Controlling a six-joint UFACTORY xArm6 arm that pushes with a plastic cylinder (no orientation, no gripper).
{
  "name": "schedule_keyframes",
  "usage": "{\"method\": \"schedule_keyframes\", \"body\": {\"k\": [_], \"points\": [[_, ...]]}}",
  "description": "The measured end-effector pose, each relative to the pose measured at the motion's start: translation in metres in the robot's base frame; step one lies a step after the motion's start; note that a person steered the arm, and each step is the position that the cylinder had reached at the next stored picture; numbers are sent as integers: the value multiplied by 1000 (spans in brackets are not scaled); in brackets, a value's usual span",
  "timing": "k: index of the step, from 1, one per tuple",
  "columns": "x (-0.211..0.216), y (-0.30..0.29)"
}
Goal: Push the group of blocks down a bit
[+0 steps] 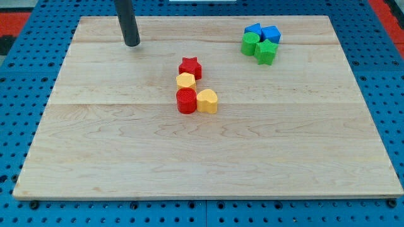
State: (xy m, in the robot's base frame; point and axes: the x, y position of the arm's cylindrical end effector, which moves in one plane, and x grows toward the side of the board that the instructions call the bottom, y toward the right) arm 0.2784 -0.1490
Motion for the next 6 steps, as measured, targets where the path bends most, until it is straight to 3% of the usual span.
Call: {"method": "schedule_keyframes", "body": {"k": [1,2,3,5,6], "points": [[1,-1],[-5,74],[-71,124],[-52,264],[-30,306]]}}
